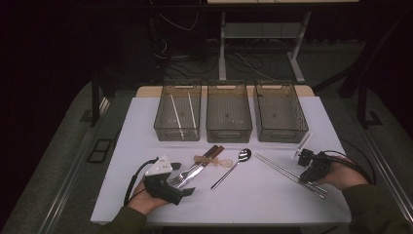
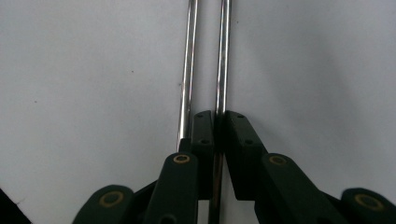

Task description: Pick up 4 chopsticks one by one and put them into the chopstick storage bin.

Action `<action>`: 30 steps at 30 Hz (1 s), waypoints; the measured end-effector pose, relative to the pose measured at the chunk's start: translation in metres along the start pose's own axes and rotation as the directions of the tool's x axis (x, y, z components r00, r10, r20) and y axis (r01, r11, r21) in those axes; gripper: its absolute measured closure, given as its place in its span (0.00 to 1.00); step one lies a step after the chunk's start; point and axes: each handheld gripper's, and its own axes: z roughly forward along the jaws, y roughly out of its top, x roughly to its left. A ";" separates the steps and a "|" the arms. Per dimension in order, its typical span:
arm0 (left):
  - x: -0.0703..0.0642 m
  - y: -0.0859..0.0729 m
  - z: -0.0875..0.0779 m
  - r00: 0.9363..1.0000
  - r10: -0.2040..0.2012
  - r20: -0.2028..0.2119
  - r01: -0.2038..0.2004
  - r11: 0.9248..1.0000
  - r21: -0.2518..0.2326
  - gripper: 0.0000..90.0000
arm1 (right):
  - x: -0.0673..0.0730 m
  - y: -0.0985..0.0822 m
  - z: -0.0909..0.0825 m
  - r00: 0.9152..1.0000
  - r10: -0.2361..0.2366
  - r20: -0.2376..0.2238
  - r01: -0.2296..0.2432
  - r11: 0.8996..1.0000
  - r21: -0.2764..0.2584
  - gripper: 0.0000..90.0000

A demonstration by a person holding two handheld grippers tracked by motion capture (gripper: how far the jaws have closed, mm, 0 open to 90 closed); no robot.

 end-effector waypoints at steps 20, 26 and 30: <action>0.000 0.000 0.001 1.000 0.000 0.002 0.000 1.000 0.002 0.00 | 0.002 -0.010 -0.010 0.998 0.053 -0.037 -0.058 0.987 -0.152 0.95; 0.000 -0.001 0.001 1.000 -0.002 0.006 0.002 1.000 0.002 0.00 | 0.001 -0.014 -0.019 0.997 0.052 -0.049 -0.064 0.958 -0.281 0.95; 0.001 -0.002 0.002 1.000 -0.010 0.011 0.010 1.000 -0.009 0.00 | 0.001 -0.016 -0.027 0.995 0.073 -0.064 -0.092 0.927 -0.365 0.95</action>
